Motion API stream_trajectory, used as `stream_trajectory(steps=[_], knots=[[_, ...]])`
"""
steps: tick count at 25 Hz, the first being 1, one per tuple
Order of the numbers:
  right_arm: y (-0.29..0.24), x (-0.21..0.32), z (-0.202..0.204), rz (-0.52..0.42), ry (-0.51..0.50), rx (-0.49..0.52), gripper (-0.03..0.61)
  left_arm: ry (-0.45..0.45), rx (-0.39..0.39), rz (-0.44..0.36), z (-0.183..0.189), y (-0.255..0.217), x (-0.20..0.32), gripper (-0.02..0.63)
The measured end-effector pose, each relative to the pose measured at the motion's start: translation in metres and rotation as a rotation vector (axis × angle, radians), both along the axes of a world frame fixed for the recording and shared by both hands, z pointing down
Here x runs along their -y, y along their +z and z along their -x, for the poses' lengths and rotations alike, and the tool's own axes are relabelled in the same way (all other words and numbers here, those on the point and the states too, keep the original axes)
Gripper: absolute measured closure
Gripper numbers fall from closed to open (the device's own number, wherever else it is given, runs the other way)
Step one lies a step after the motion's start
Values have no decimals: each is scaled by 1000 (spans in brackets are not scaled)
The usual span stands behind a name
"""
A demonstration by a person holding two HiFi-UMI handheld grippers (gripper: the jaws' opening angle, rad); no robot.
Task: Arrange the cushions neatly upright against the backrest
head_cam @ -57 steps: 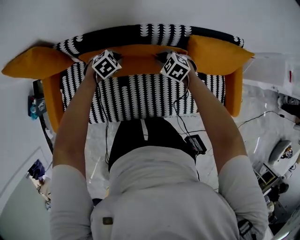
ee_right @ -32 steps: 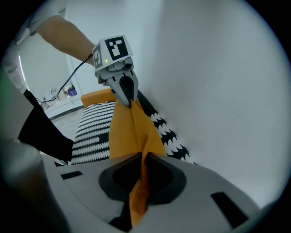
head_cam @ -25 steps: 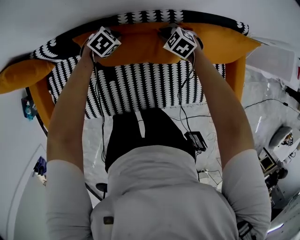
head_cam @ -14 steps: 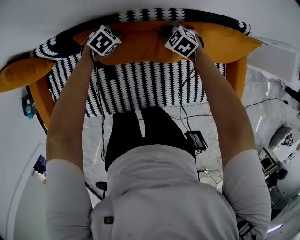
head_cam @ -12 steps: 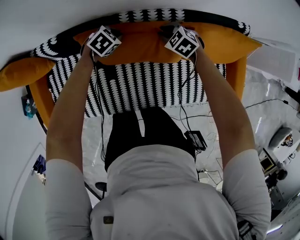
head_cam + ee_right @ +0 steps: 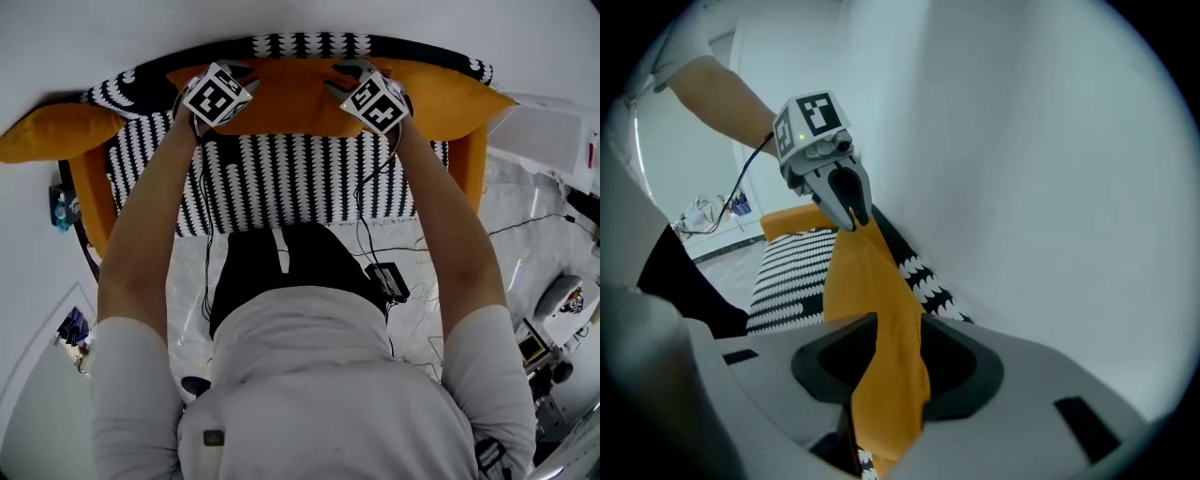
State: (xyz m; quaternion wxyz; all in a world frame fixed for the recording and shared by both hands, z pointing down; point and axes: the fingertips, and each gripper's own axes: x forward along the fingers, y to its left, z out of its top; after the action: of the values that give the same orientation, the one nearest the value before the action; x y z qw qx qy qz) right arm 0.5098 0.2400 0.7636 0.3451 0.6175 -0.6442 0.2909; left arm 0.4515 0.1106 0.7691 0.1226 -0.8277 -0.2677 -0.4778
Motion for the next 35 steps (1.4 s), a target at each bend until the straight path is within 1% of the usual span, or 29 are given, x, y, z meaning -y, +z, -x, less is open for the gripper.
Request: stream_trajectory(steps=[4, 6, 9, 12, 16, 18, 20, 23, 27, 29, 31, 33, 35], knots=[[-41, 0, 11, -69, 36, -20, 416, -39, -73, 17, 13, -43, -6, 525], [-62, 0, 20, -96, 51, -33, 416, -77, -123, 25, 23, -69, -5, 525], [-94, -6, 36, -133, 74, -38, 416, -161, -212, 35, 43, -107, 1, 525], [-130, -12, 60, -206, 85, -38, 417, -252, -274, 55, 70, -140, 5, 525], [-184, -17, 96, -295, 88, -70, 417, -376, -402, 117, 101, -197, 5, 525], [-213, -17, 117, -350, 82, -82, 417, -422, -458, 141, 117, -225, 0, 525], [-241, -20, 134, -411, 81, -93, 422, -443, -505, 153, 133, -251, -10, 525], [-278, -24, 154, -496, 81, -110, 449, -476, -573, 169, 158, -284, -21, 525], [-309, -31, 171, -584, 109, -98, 468, -541, -651, 212, 185, -317, -27, 528], [-319, -36, 172, -615, 132, -96, 486, -559, -683, 212, 193, -328, -30, 533], [-328, -41, 171, -642, 148, -98, 506, -572, -709, 214, 198, -338, -33, 553], [-339, -42, 174, -666, 150, -106, 522, -574, -726, 221, 204, -348, -37, 580], [-348, -43, 180, -684, 145, -116, 529, -566, -738, 220, 211, -358, -42, 593]])
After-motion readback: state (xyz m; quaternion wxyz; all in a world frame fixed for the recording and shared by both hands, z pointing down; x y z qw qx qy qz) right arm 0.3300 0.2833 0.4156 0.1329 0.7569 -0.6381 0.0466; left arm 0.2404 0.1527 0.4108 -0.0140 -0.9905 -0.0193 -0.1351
